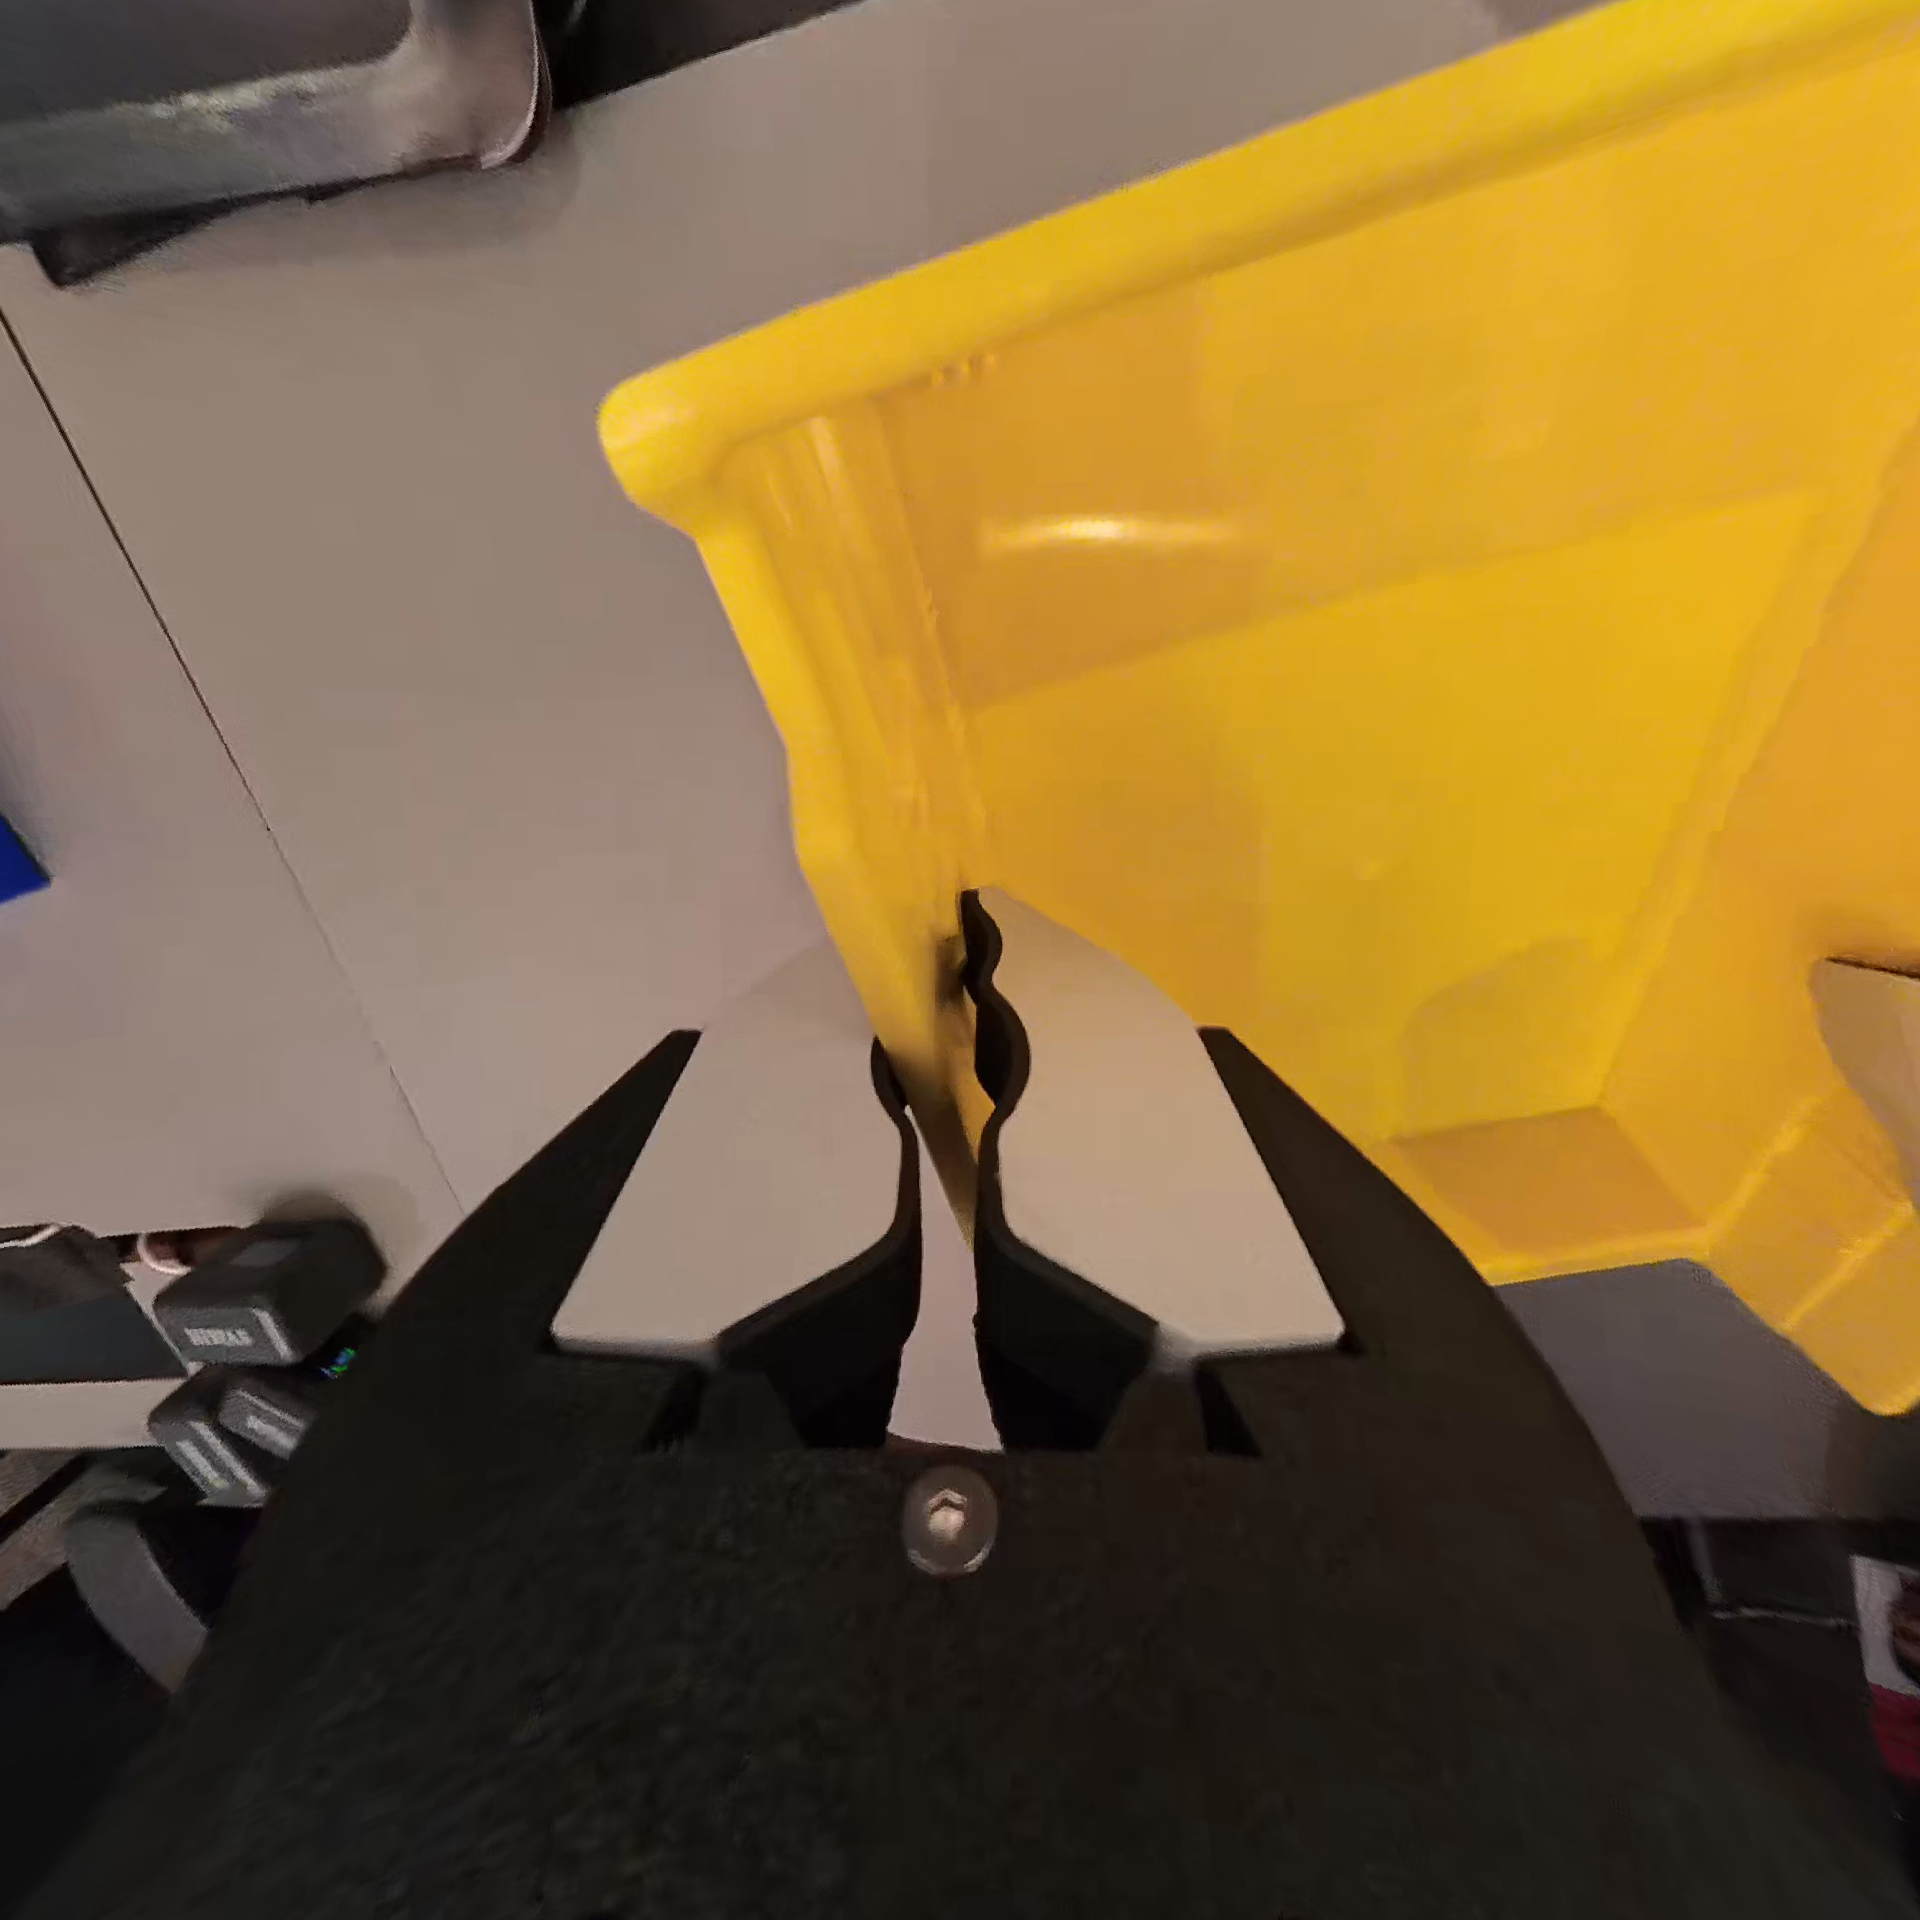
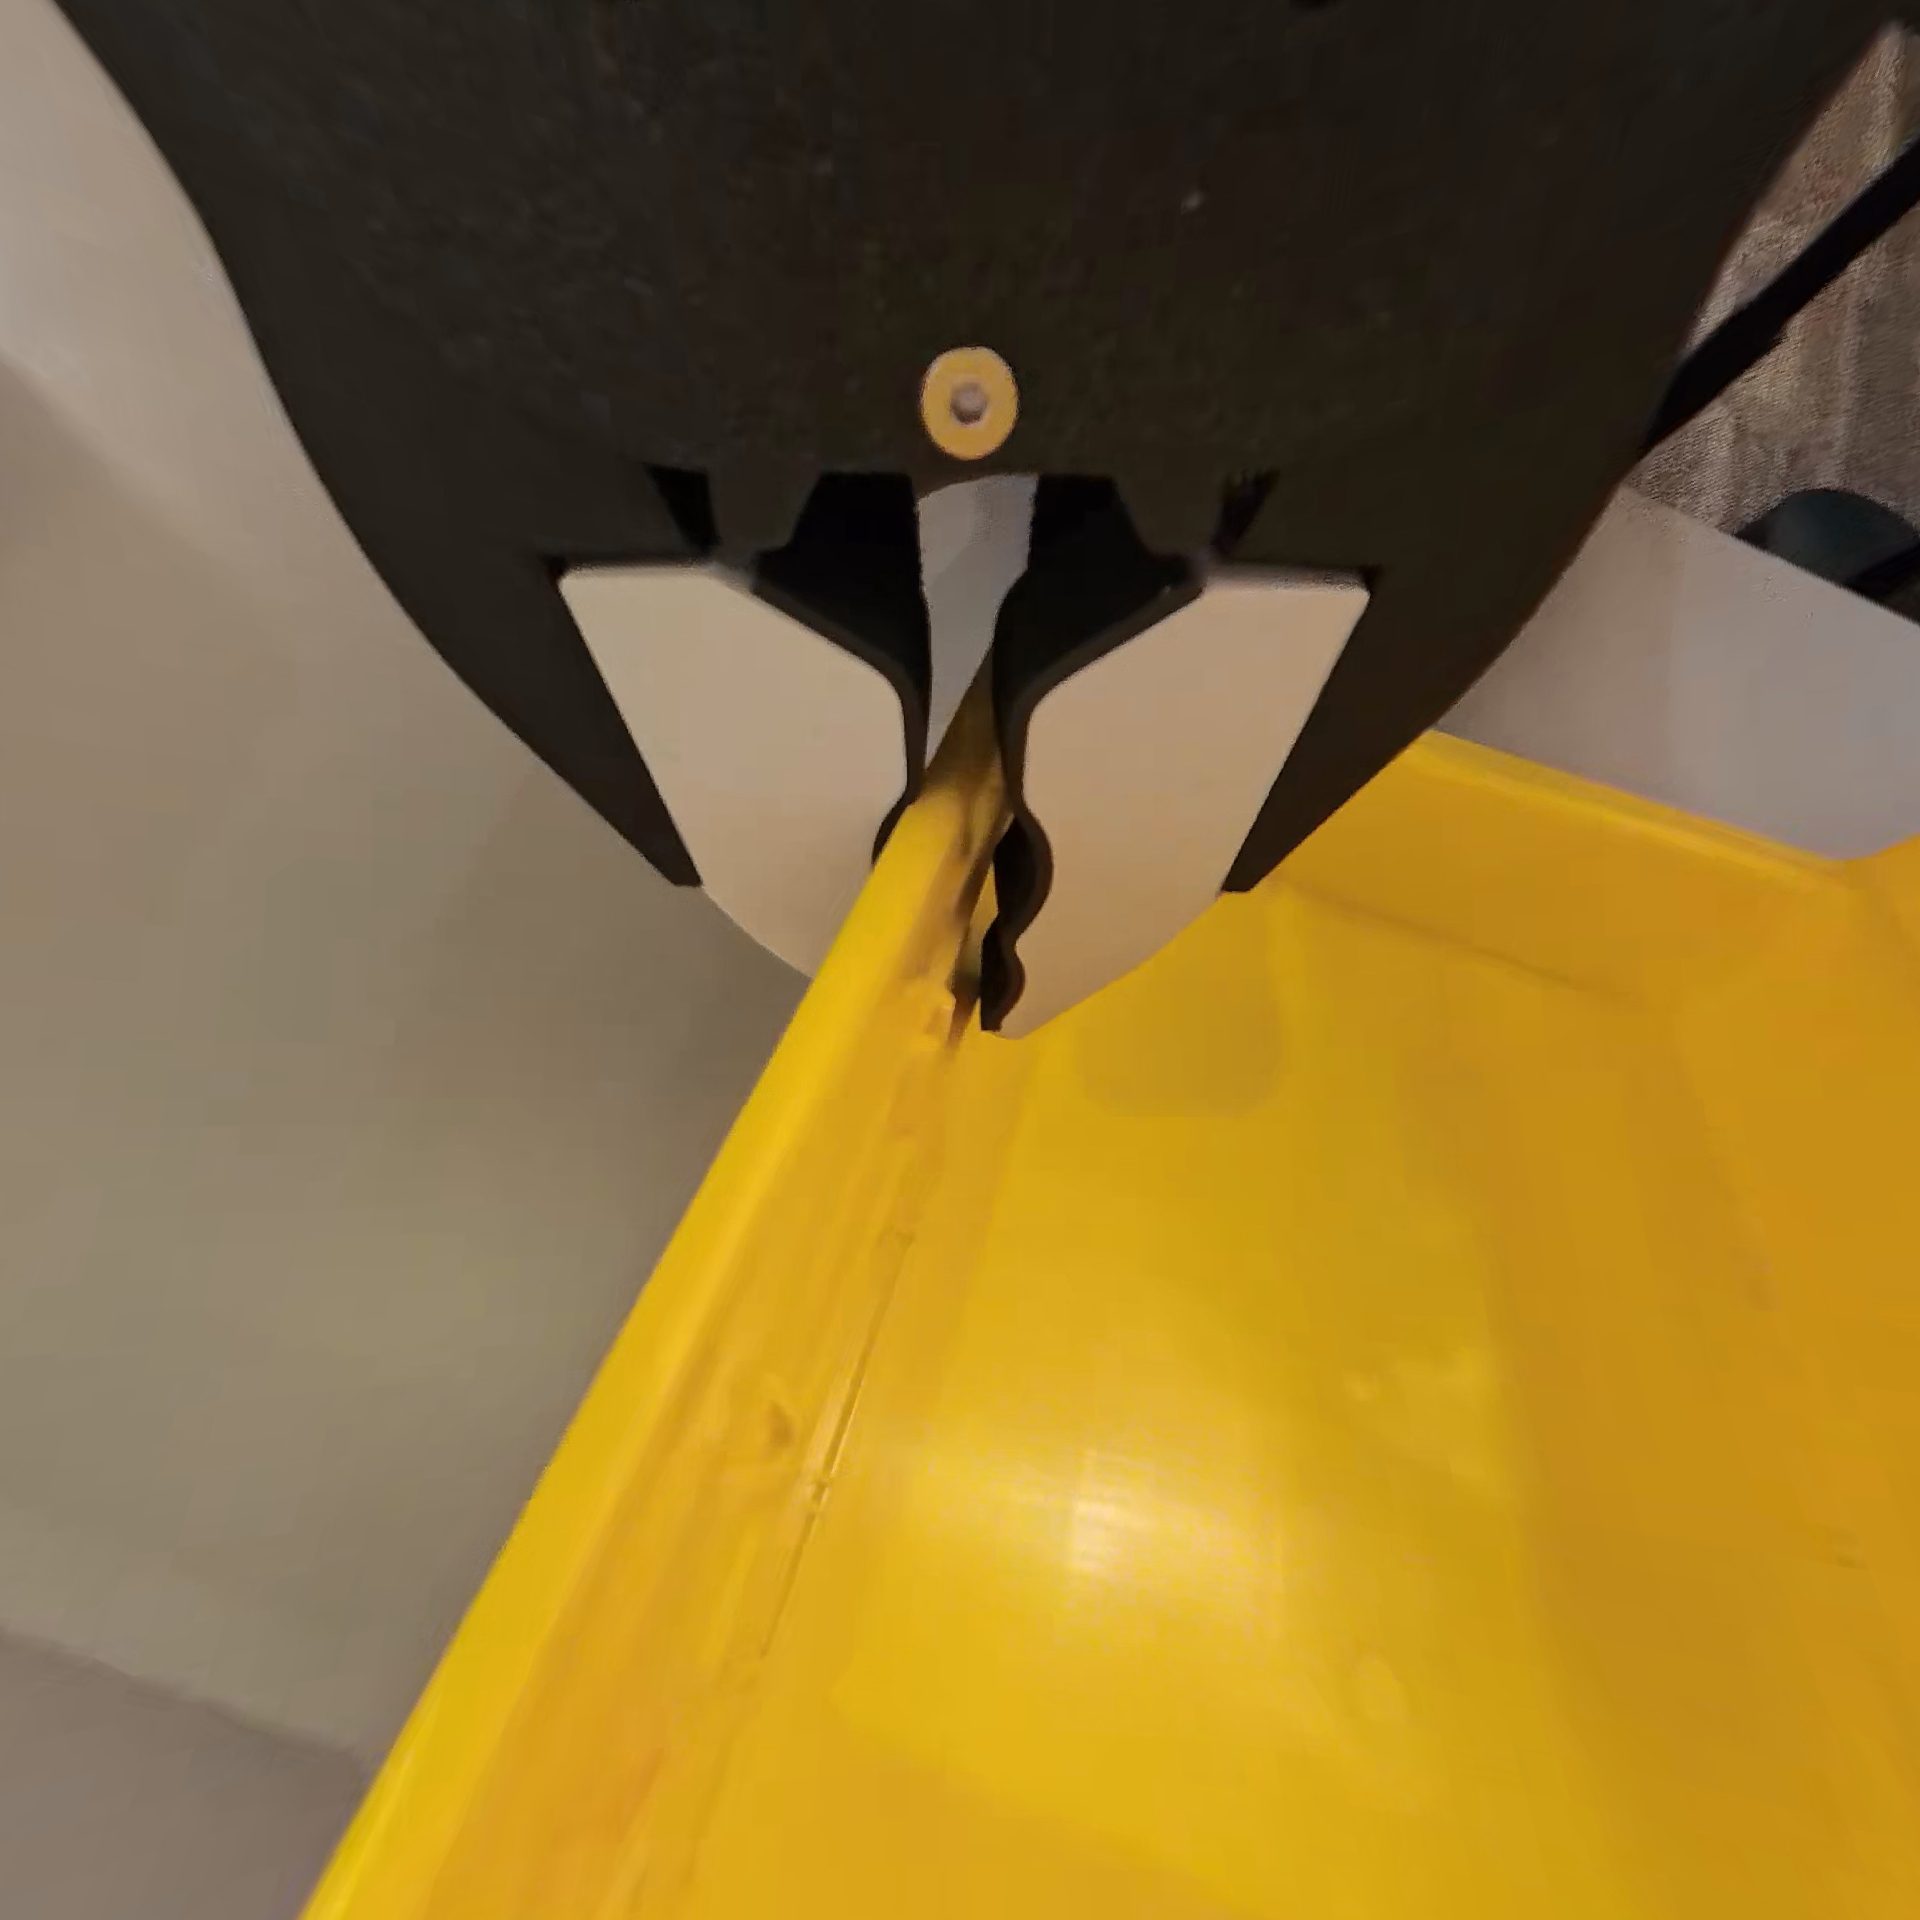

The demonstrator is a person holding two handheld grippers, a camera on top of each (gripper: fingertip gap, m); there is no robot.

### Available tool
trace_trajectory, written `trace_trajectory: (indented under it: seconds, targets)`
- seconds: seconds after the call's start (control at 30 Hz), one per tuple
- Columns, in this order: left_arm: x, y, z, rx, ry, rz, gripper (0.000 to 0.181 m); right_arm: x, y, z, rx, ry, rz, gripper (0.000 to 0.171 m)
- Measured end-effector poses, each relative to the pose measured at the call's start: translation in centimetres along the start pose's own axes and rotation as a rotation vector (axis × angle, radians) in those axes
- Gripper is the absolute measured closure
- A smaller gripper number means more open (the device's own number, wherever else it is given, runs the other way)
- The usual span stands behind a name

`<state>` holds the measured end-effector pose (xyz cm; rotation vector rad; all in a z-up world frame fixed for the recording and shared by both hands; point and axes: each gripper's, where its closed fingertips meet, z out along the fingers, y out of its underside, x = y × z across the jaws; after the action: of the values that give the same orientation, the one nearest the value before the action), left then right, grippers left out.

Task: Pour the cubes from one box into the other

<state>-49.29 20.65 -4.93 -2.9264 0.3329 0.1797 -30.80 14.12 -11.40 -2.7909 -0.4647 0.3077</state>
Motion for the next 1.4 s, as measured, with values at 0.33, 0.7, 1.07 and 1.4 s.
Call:
trace_trajectory:
  seconds: [0.33,0.7,1.07,1.4]
  targets:
    - [-2.2,-1.8,8.3,-0.133,0.165,-0.035,0.178,-0.1,-2.6,4.4,-0.138,-0.083,-0.003,0.159]
    - [-2.8,-2.6,8.8,-0.073,0.095,-0.037,0.157,0.4,-5.4,4.0,0.06,-0.117,0.02,0.146]
    - [2.4,-2.1,-9.9,0.58,0.3,-0.074,0.134,6.6,-5.3,-15.6,0.808,-0.056,-0.358,0.122]
    - [9.7,14.1,-11.6,1.054,0.241,-0.3,0.123,25.4,11.3,-21.7,0.929,0.239,-0.33,0.111]
